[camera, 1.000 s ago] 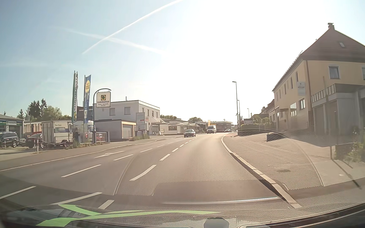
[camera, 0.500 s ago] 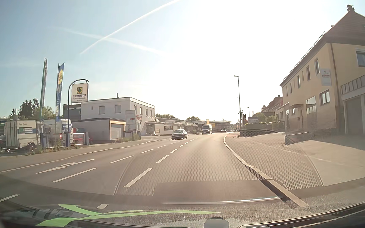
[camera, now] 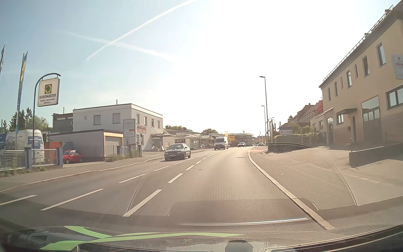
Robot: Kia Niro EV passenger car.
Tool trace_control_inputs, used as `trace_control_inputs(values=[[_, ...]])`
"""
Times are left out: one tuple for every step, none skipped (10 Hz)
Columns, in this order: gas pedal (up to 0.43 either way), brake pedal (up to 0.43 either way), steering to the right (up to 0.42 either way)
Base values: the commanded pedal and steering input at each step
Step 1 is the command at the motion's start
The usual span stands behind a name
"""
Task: Follow the waypoints while adhering to traffic rules and regulations
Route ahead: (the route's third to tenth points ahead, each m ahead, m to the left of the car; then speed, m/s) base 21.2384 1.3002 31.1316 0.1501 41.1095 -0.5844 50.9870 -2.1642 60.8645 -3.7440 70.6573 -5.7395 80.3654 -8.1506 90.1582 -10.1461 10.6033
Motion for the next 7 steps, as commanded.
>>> trace_control_inputs(values=[[0.079,0.0,0.012],[0.079,0.0,0.013],[0.079,0.0,0.013],[0.079,0.0,0.013],[0.087,0.0,0.013],[0.087,0.0,0.013],[0.087,0.0,0.013]])
